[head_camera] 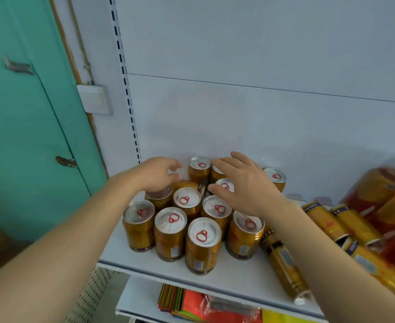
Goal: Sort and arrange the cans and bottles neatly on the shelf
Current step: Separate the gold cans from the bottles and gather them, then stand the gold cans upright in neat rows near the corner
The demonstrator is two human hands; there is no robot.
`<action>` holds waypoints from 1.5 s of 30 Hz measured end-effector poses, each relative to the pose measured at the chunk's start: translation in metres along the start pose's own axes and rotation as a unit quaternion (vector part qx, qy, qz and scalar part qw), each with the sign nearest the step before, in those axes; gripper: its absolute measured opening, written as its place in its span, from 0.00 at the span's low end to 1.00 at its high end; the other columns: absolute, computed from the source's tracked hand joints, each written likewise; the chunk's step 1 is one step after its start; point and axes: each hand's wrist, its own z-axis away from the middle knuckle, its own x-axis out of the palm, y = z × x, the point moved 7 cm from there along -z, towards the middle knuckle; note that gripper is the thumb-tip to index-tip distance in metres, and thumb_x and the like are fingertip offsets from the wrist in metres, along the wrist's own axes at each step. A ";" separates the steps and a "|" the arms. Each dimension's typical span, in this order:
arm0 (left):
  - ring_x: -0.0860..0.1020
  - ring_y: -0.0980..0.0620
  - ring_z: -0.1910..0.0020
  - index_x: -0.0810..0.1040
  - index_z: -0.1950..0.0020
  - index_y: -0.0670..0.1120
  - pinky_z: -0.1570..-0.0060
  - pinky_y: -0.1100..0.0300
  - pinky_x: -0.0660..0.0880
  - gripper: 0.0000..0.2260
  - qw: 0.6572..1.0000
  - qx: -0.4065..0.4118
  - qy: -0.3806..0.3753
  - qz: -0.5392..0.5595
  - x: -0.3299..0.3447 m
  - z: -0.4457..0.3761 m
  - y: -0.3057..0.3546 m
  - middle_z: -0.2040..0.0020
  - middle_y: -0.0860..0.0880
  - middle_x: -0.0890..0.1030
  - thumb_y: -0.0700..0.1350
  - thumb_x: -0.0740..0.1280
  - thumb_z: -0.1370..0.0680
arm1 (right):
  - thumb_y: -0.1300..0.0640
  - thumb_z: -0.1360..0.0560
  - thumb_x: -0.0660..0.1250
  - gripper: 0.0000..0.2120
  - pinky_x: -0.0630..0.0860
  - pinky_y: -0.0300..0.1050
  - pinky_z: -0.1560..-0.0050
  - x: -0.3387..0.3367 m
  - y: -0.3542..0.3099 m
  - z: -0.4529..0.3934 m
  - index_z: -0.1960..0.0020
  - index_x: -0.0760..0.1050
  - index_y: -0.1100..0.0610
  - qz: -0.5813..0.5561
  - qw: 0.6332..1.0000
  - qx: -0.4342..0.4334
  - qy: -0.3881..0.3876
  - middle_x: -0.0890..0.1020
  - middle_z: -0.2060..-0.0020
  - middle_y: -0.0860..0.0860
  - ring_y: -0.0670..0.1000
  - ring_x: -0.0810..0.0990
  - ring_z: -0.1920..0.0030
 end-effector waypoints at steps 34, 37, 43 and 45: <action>0.68 0.50 0.23 0.64 0.18 0.56 0.26 0.52 0.68 0.40 0.983 0.185 0.019 -0.001 0.002 -0.054 -0.009 0.20 0.53 0.68 0.58 0.78 0.26 | 0.31 0.19 0.58 0.34 0.61 0.60 0.18 0.011 0.018 -0.001 0.16 0.59 0.41 -0.013 0.992 0.127 0.009 0.65 0.18 0.42 0.51 0.54 0.16; 0.67 0.50 0.23 0.64 0.18 0.55 0.24 0.50 0.68 0.39 0.980 0.196 0.026 -0.019 0.006 -0.056 -0.008 0.19 0.52 0.67 0.59 0.77 0.25 | 0.30 0.18 0.57 0.35 0.57 0.59 0.16 0.015 0.019 0.003 0.15 0.56 0.40 0.010 0.990 0.142 -0.001 0.61 0.16 0.42 0.52 0.51 0.15; 0.66 0.48 0.21 0.63 0.17 0.53 0.23 0.48 0.66 0.38 0.984 0.175 0.034 0.008 -0.002 -0.052 -0.006 0.18 0.50 0.66 0.62 0.72 0.22 | 0.30 0.18 0.55 0.35 0.50 0.56 0.16 0.014 0.015 0.021 0.14 0.55 0.42 0.020 0.986 0.165 -0.016 0.58 0.15 0.44 0.52 0.48 0.14; 0.66 0.48 0.21 0.63 0.17 0.52 0.24 0.48 0.67 0.35 0.979 0.193 0.067 -0.013 -0.010 -0.037 0.008 0.19 0.50 0.66 0.64 0.68 0.20 | 0.30 0.18 0.54 0.36 0.49 0.56 0.16 0.014 0.017 0.030 0.14 0.54 0.43 0.016 0.985 0.171 -0.020 0.58 0.15 0.45 0.52 0.48 0.14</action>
